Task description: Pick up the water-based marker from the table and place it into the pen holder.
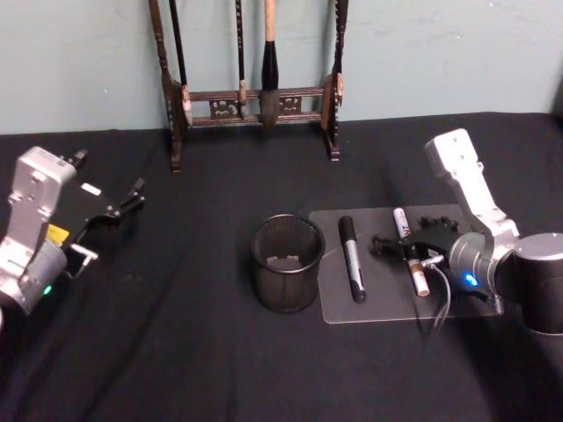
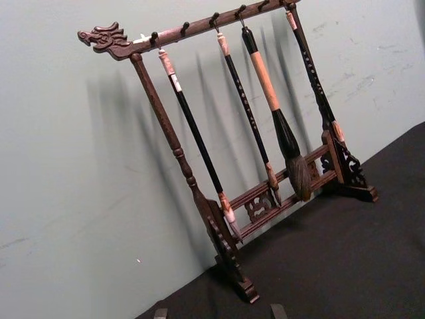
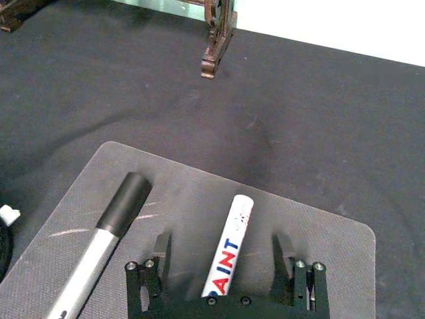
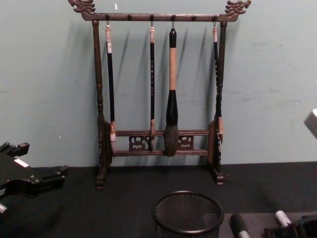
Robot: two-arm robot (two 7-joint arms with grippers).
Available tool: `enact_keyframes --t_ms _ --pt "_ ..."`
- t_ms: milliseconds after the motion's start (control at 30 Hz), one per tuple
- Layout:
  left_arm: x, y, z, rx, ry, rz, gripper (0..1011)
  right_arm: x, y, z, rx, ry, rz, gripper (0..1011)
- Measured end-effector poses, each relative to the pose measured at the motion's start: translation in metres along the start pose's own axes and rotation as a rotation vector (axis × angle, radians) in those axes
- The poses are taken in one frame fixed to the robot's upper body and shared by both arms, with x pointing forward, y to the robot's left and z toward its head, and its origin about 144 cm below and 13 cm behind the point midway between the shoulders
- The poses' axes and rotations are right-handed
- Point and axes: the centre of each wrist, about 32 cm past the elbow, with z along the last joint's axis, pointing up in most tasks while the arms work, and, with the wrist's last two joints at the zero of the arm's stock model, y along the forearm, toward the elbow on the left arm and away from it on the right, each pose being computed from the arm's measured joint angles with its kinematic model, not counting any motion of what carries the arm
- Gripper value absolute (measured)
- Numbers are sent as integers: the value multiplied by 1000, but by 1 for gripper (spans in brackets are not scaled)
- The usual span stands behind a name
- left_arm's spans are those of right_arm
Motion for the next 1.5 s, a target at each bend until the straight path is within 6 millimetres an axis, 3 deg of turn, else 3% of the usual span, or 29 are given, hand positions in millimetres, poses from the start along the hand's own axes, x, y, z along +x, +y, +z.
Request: enact_keyframes --t_ms 400,500,733,1267,1400,1500 --pt "0 0 0 0 0 0 1001 0 0 0 0 0 1 1002" --pt "0 0 0 0 0 0 1001 0 0 0 0 1 1 954" --pt "0 0 0 0 0 0 1001 0 0 0 1 1 2 789" --pt "0 0 0 0 0 0 1001 0 0 0 2 1 1 246" --pt "0 0 0 0 0 0 1001 0 0 0 2 1 1 170" --pt "0 0 0 0 0 0 1001 0 0 0 2 1 1 170"
